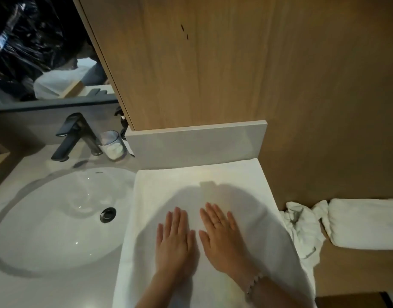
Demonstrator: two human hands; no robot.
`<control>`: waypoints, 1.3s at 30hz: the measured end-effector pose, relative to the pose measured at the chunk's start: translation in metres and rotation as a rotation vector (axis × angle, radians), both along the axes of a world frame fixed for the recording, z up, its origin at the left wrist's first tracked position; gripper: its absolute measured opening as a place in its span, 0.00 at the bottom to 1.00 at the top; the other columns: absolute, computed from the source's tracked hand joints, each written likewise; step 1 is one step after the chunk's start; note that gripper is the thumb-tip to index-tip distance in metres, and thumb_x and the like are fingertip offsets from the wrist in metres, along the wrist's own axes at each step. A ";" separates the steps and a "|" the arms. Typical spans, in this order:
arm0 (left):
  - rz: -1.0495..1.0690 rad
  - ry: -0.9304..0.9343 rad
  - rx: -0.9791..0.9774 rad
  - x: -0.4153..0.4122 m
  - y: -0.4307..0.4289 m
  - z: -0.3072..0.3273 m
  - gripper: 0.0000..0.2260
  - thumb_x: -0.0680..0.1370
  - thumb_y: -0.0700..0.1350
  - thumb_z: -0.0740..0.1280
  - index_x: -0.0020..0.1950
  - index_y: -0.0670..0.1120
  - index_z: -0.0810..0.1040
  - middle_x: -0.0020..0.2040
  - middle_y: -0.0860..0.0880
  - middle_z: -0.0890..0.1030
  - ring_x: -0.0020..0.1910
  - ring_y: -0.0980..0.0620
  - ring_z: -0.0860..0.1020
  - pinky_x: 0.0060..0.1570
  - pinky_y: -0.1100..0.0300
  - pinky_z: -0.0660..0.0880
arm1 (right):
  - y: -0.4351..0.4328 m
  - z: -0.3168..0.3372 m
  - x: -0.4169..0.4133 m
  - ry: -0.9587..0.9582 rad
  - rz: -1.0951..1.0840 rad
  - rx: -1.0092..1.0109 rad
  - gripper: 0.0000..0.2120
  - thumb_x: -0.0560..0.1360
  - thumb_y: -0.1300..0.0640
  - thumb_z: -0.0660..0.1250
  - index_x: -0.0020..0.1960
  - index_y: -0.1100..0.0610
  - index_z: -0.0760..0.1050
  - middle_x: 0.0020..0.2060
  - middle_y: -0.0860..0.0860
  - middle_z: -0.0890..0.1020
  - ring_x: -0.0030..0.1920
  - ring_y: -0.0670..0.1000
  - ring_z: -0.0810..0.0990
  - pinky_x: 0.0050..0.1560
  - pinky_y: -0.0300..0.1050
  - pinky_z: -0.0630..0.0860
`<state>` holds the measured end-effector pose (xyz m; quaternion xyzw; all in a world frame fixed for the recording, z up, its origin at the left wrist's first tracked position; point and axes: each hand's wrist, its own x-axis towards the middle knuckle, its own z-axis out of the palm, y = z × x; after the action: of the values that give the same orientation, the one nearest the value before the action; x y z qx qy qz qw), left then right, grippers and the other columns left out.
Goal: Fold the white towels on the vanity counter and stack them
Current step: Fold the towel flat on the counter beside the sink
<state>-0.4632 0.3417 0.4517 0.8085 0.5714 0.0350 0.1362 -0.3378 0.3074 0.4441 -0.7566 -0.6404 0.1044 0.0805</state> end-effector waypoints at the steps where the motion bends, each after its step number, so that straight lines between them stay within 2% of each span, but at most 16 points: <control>1: -0.016 0.010 0.016 -0.002 0.002 0.002 0.35 0.71 0.59 0.29 0.77 0.50 0.40 0.77 0.53 0.38 0.71 0.57 0.33 0.71 0.56 0.34 | -0.002 0.001 0.007 -0.014 0.022 -0.008 0.32 0.80 0.41 0.38 0.66 0.52 0.74 0.66 0.50 0.75 0.65 0.51 0.74 0.62 0.54 0.68; 2: -0.040 0.026 0.016 -0.004 0.003 0.001 0.35 0.70 0.60 0.28 0.77 0.50 0.40 0.76 0.53 0.37 0.71 0.57 0.33 0.72 0.57 0.35 | -0.005 0.002 0.016 -0.040 0.044 -0.020 0.33 0.79 0.39 0.37 0.69 0.52 0.71 0.69 0.50 0.71 0.68 0.50 0.71 0.66 0.51 0.64; 4: -0.054 0.031 0.006 -0.012 0.008 -0.001 0.37 0.69 0.63 0.29 0.77 0.51 0.40 0.75 0.53 0.36 0.74 0.55 0.35 0.73 0.56 0.37 | -0.011 0.000 0.039 -0.043 0.096 0.030 0.39 0.74 0.32 0.32 0.75 0.52 0.57 0.75 0.48 0.55 0.75 0.48 0.55 0.74 0.45 0.46; 6: -0.012 0.011 0.012 -0.023 0.013 -0.002 0.39 0.68 0.64 0.31 0.78 0.50 0.45 0.77 0.51 0.42 0.76 0.52 0.40 0.74 0.55 0.40 | -0.019 -0.003 0.067 -0.003 0.035 0.012 0.48 0.65 0.27 0.24 0.77 0.51 0.46 0.75 0.45 0.42 0.76 0.47 0.42 0.71 0.42 0.34; 8: 0.035 -0.002 0.018 -0.038 0.019 -0.003 0.38 0.70 0.64 0.35 0.78 0.49 0.49 0.78 0.49 0.46 0.77 0.49 0.44 0.74 0.53 0.43 | -0.027 -0.002 0.090 -0.043 -0.025 -0.006 0.50 0.62 0.27 0.21 0.77 0.50 0.45 0.76 0.46 0.43 0.76 0.46 0.41 0.72 0.43 0.36; 12: 0.069 0.031 -0.009 -0.053 0.026 0.000 0.34 0.74 0.59 0.40 0.78 0.47 0.48 0.78 0.48 0.45 0.77 0.49 0.44 0.74 0.54 0.44 | -0.032 0.001 0.102 -0.054 -0.090 -0.005 0.47 0.66 0.26 0.28 0.77 0.50 0.50 0.77 0.48 0.49 0.76 0.47 0.45 0.74 0.48 0.42; 15: 0.106 0.070 -0.052 -0.048 0.027 0.000 0.28 0.80 0.56 0.43 0.78 0.47 0.45 0.78 0.49 0.42 0.77 0.50 0.41 0.74 0.53 0.41 | -0.027 0.008 0.096 -0.052 -0.090 -0.044 0.43 0.67 0.33 0.31 0.77 0.52 0.50 0.77 0.50 0.49 0.77 0.49 0.45 0.74 0.50 0.42; 17: 0.134 0.065 -0.049 -0.041 0.020 0.003 0.26 0.82 0.53 0.46 0.78 0.45 0.45 0.78 0.48 0.43 0.77 0.50 0.42 0.74 0.52 0.42 | -0.029 0.014 0.080 -0.073 -0.105 0.009 0.40 0.70 0.38 0.36 0.75 0.58 0.58 0.76 0.55 0.57 0.76 0.53 0.53 0.73 0.54 0.48; 19: 0.106 0.039 -0.022 -0.029 0.002 0.008 0.28 0.80 0.56 0.42 0.77 0.44 0.47 0.78 0.47 0.46 0.77 0.48 0.44 0.74 0.52 0.43 | -0.036 0.021 0.051 -0.069 -0.115 0.111 0.33 0.73 0.45 0.44 0.69 0.63 0.68 0.70 0.58 0.68 0.71 0.57 0.67 0.71 0.55 0.57; 21: 0.024 0.005 -0.046 -0.019 -0.029 0.012 0.36 0.73 0.60 0.34 0.77 0.44 0.45 0.78 0.46 0.44 0.77 0.49 0.43 0.73 0.55 0.42 | -0.054 0.020 0.012 -0.001 -0.063 0.094 0.30 0.74 0.49 0.47 0.70 0.63 0.67 0.70 0.58 0.68 0.70 0.56 0.68 0.70 0.53 0.53; 26: -0.080 -0.045 -0.114 -0.021 -0.094 0.014 0.44 0.64 0.61 0.26 0.77 0.44 0.41 0.78 0.46 0.41 0.76 0.49 0.40 0.72 0.58 0.40 | -0.096 0.012 -0.035 0.018 -0.072 -0.005 0.26 0.77 0.49 0.46 0.64 0.57 0.75 0.65 0.53 0.76 0.64 0.53 0.75 0.64 0.52 0.70; 27: -0.086 -0.035 -0.104 -0.025 -0.099 0.013 0.44 0.64 0.61 0.26 0.77 0.44 0.41 0.78 0.46 0.41 0.76 0.49 0.40 0.73 0.57 0.40 | -0.099 0.014 -0.036 -0.013 -0.090 -0.023 0.28 0.76 0.48 0.44 0.66 0.57 0.73 0.67 0.54 0.73 0.67 0.53 0.72 0.66 0.52 0.66; 29: -0.101 -0.018 -0.072 -0.031 -0.102 0.008 0.42 0.65 0.60 0.25 0.77 0.45 0.41 0.78 0.47 0.41 0.76 0.51 0.39 0.71 0.58 0.37 | -0.102 0.011 -0.035 -0.035 -0.010 -0.036 0.35 0.73 0.46 0.34 0.75 0.57 0.58 0.75 0.53 0.58 0.75 0.53 0.56 0.71 0.51 0.47; 31: -0.132 0.007 -0.045 -0.034 -0.102 0.005 0.40 0.66 0.60 0.24 0.77 0.46 0.40 0.77 0.48 0.40 0.73 0.53 0.34 0.68 0.59 0.33 | -0.103 0.008 -0.036 -0.001 0.011 -0.014 0.31 0.76 0.47 0.33 0.77 0.55 0.48 0.77 0.51 0.47 0.77 0.50 0.44 0.71 0.50 0.36; 34: -0.162 0.022 -0.009 -0.037 -0.101 0.001 0.37 0.70 0.59 0.26 0.77 0.47 0.41 0.78 0.49 0.40 0.71 0.55 0.33 0.68 0.58 0.33 | -0.103 0.007 -0.035 0.004 -0.029 0.044 0.24 0.82 0.50 0.47 0.77 0.53 0.49 0.77 0.50 0.49 0.76 0.48 0.44 0.71 0.47 0.36; 39: -0.164 0.006 -0.030 -0.051 -0.093 -0.004 0.27 0.81 0.58 0.44 0.77 0.50 0.44 0.78 0.51 0.42 0.76 0.51 0.39 0.72 0.55 0.37 | -0.112 0.008 -0.009 -0.056 0.024 -0.055 0.29 0.80 0.41 0.44 0.77 0.49 0.42 0.76 0.46 0.42 0.75 0.45 0.38 0.69 0.41 0.32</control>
<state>-0.5142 0.2488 0.4475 0.8506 0.5041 0.0129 0.1490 -0.3467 0.1953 0.4520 -0.7535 -0.6483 0.1018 0.0405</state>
